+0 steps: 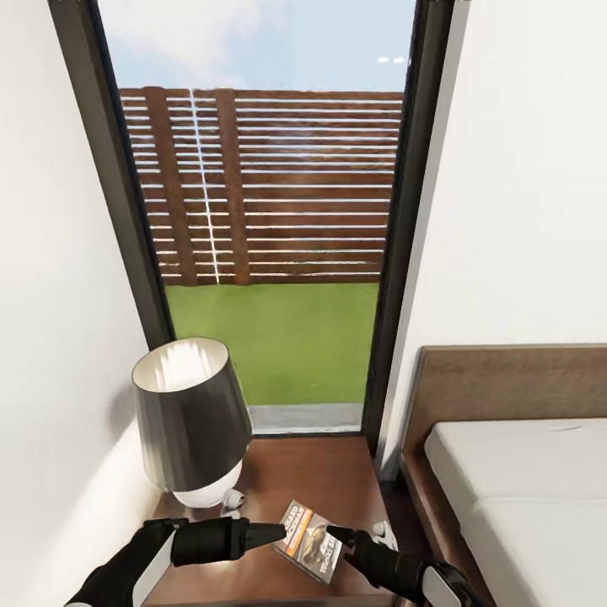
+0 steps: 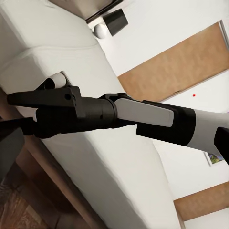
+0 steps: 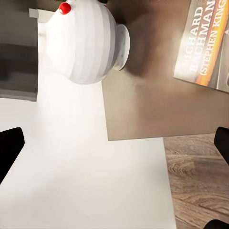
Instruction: In the bedroom, move the book from the bed onto either nightstand, and place the two sandals side by side next to the bed.
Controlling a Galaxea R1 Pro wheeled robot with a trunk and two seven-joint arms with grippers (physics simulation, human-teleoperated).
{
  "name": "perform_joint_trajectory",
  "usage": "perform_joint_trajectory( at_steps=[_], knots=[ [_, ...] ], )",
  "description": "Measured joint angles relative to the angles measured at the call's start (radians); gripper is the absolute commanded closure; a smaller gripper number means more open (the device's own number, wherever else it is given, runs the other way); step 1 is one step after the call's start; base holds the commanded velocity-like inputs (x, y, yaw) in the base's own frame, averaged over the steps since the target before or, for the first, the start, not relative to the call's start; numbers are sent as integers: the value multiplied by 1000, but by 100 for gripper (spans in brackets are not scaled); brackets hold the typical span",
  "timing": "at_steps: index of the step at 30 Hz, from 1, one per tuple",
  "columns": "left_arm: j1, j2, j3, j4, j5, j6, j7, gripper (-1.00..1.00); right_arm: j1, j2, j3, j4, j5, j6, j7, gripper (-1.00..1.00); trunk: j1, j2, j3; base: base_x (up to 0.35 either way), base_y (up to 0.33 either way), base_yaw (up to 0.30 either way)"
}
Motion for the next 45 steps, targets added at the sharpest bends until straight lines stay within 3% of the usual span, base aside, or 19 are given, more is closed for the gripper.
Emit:
perform_joint_trajectory(
  at_steps=[34, 45],
  knots=[
    [0, 0, 0, 1, -1, -1, 2, -100, 0, -1, 4, -2, 0, -5, 0, -100, 0, 0, 0, 0, 0, 0],
    [1, 0, -1, 3, -2, -3, 37, -100, 0, -5, -3, -2, 0, -6, -1, -100, -42, 77, 34, 0, 0, 0]
  ],
)
